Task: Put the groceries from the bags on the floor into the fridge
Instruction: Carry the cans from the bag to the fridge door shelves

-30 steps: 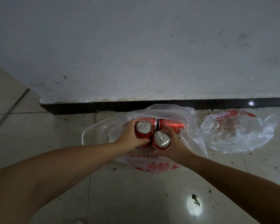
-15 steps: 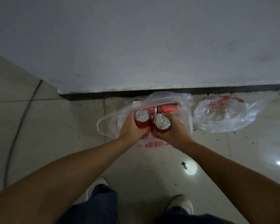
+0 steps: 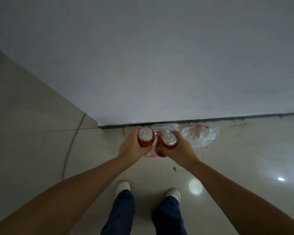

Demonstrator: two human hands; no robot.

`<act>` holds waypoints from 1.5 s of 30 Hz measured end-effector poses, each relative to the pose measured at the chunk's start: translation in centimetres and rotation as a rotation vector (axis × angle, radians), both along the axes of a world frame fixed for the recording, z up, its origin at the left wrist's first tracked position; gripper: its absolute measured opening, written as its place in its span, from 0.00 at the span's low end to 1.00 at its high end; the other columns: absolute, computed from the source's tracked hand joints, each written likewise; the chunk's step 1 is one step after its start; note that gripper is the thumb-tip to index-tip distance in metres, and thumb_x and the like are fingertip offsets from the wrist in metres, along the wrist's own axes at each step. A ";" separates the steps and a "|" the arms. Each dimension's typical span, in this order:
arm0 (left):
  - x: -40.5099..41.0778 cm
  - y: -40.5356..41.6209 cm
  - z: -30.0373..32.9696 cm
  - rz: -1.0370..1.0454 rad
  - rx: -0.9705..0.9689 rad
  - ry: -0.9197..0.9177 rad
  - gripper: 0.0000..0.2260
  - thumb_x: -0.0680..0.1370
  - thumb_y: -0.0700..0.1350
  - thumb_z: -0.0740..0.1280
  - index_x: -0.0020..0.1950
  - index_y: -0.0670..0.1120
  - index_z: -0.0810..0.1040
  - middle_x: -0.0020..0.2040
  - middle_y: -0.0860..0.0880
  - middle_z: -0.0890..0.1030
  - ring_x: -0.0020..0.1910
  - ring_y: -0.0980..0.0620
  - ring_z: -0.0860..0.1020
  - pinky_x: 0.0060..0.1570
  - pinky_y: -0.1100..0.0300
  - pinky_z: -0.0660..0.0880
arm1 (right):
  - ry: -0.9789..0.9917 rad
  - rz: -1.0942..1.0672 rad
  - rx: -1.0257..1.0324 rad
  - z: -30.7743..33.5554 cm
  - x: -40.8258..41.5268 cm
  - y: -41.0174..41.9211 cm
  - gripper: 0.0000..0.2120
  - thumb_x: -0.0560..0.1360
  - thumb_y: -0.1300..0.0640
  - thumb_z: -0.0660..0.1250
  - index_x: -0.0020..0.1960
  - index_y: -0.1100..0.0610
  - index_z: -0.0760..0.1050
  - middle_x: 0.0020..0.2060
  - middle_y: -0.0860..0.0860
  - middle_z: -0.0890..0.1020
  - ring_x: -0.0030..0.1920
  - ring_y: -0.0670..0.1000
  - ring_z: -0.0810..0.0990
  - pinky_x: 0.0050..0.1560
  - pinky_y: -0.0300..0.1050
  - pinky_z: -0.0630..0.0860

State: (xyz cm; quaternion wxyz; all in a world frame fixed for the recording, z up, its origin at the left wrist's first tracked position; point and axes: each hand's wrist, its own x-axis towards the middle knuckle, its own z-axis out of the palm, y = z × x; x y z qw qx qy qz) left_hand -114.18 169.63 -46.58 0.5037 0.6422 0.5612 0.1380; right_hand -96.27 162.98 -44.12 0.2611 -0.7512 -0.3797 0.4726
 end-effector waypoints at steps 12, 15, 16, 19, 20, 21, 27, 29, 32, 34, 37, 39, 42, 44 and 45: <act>5.9 -3.8 21.8 -0.597 0.197 -0.203 0.26 0.63 0.51 0.77 0.57 0.60 0.70 0.51 0.59 0.79 0.51 0.56 0.78 0.52 0.53 0.77 | -0.178 -0.685 0.192 21.4 -0.9 -17.3 0.31 0.65 0.52 0.78 0.64 0.49 0.69 0.51 0.45 0.78 0.51 0.45 0.77 0.41 0.27 0.70; 8.2 -8.3 24.5 -0.798 0.193 -0.234 0.24 0.64 0.51 0.77 0.56 0.61 0.70 0.51 0.59 0.80 0.51 0.56 0.79 0.49 0.55 0.78 | -0.217 -0.858 0.207 23.1 -3.3 -23.9 0.28 0.65 0.51 0.78 0.61 0.46 0.69 0.49 0.42 0.78 0.49 0.43 0.77 0.37 0.24 0.70; 9.0 -10.3 25.3 -0.874 0.186 -0.246 0.24 0.65 0.50 0.77 0.56 0.60 0.70 0.51 0.59 0.80 0.50 0.57 0.79 0.48 0.57 0.78 | -0.234 -0.916 0.205 23.4 -4.1 -26.4 0.27 0.65 0.51 0.78 0.59 0.45 0.69 0.48 0.42 0.79 0.48 0.42 0.77 0.36 0.23 0.70; 10.8 -17.5 27.0 -1.074 0.140 -0.290 0.25 0.66 0.45 0.77 0.56 0.59 0.69 0.48 0.60 0.78 0.48 0.61 0.77 0.42 0.67 0.73 | -0.264 -1.098 0.184 24.2 -6.8 -34.1 0.26 0.64 0.52 0.78 0.57 0.44 0.70 0.48 0.42 0.80 0.47 0.42 0.78 0.36 0.22 0.70; 11.2 -20.3 27.3 -1.137 0.121 -0.301 0.25 0.66 0.44 0.77 0.57 0.58 0.69 0.48 0.60 0.78 0.48 0.61 0.77 0.43 0.67 0.72 | -0.272 -1.157 0.175 24.4 -7.8 -36.7 0.26 0.64 0.52 0.78 0.57 0.45 0.70 0.48 0.43 0.80 0.47 0.42 0.78 0.36 0.23 0.70; 11.5 -23.1 27.5 -1.197 0.105 -0.308 0.25 0.65 0.44 0.77 0.57 0.57 0.70 0.49 0.59 0.78 0.49 0.60 0.77 0.46 0.66 0.73 | -0.280 -1.216 0.168 24.7 -9.0 -39.4 0.26 0.63 0.52 0.78 0.58 0.46 0.71 0.49 0.43 0.80 0.48 0.42 0.79 0.37 0.24 0.71; 10.2 -41.9 28.4 -1.549 0.058 -0.335 0.25 0.64 0.44 0.77 0.56 0.58 0.70 0.47 0.61 0.78 0.48 0.59 0.77 0.43 0.67 0.71 | -0.366 -1.559 0.138 26.5 -18.2 -56.4 0.27 0.62 0.53 0.79 0.58 0.48 0.74 0.49 0.42 0.81 0.49 0.41 0.80 0.45 0.31 0.73; 8.6 -48.8 28.4 -1.633 0.033 -0.339 0.26 0.63 0.44 0.77 0.56 0.58 0.70 0.48 0.58 0.79 0.49 0.56 0.78 0.47 0.63 0.73 | -0.387 -1.661 0.104 26.8 -22.2 -62.4 0.26 0.62 0.53 0.79 0.58 0.48 0.74 0.48 0.42 0.82 0.50 0.43 0.81 0.47 0.33 0.74; 5.3 -59.0 28.3 -1.714 -0.036 -0.328 0.27 0.62 0.45 0.77 0.57 0.56 0.70 0.50 0.55 0.80 0.52 0.53 0.79 0.53 0.58 0.73 | -0.406 -1.779 0.013 27.0 -28.2 -71.2 0.26 0.62 0.53 0.79 0.58 0.49 0.75 0.49 0.44 0.82 0.50 0.46 0.81 0.49 0.37 0.75; 3.1 -65.2 28.6 -1.759 -0.093 -0.329 0.28 0.61 0.47 0.77 0.57 0.54 0.71 0.50 0.55 0.80 0.52 0.52 0.78 0.54 0.59 0.73 | -0.427 -1.828 -0.038 27.5 -31.5 -76.4 0.27 0.62 0.52 0.78 0.58 0.49 0.74 0.49 0.44 0.82 0.51 0.46 0.80 0.51 0.39 0.75; 0.8 -73.4 29.5 -1.821 -0.152 -0.342 0.27 0.64 0.43 0.78 0.59 0.52 0.71 0.51 0.54 0.79 0.52 0.53 0.78 0.52 0.60 0.71 | -0.457 -1.897 -0.093 28.4 -34.3 -83.4 0.27 0.62 0.49 0.78 0.58 0.49 0.74 0.49 0.44 0.81 0.50 0.46 0.79 0.50 0.40 0.74; 0.4 -77.7 30.0 -1.851 -0.179 -0.363 0.26 0.66 0.42 0.77 0.60 0.50 0.71 0.53 0.52 0.79 0.53 0.52 0.78 0.53 0.59 0.71 | -0.471 -1.908 -0.101 28.7 -34.6 -87.5 0.29 0.60 0.44 0.77 0.59 0.48 0.74 0.50 0.43 0.81 0.51 0.46 0.80 0.51 0.41 0.76; 1.3 -82.7 30.5 -1.862 -0.188 -0.364 0.27 0.66 0.42 0.77 0.61 0.50 0.71 0.54 0.52 0.79 0.54 0.51 0.78 0.53 0.58 0.72 | -0.477 -1.926 -0.081 29.1 -33.4 -92.2 0.30 0.60 0.43 0.77 0.60 0.47 0.73 0.51 0.44 0.81 0.52 0.46 0.80 0.54 0.44 0.77; 2.8 -85.6 30.8 -1.860 -0.180 -0.357 0.27 0.67 0.42 0.76 0.62 0.49 0.71 0.54 0.51 0.79 0.55 0.51 0.77 0.54 0.58 0.72 | -0.488 -1.965 -0.031 29.3 -31.9 -94.9 0.26 0.63 0.48 0.78 0.58 0.48 0.72 0.50 0.45 0.80 0.51 0.47 0.79 0.52 0.41 0.75; 3.8 -87.0 30.8 -1.865 -0.177 -0.354 0.27 0.67 0.42 0.76 0.63 0.49 0.70 0.55 0.51 0.78 0.55 0.50 0.77 0.55 0.57 0.72 | -0.494 -1.976 -0.013 29.3 -30.9 -96.3 0.25 0.64 0.50 0.78 0.57 0.48 0.72 0.50 0.45 0.80 0.51 0.47 0.78 0.50 0.40 0.74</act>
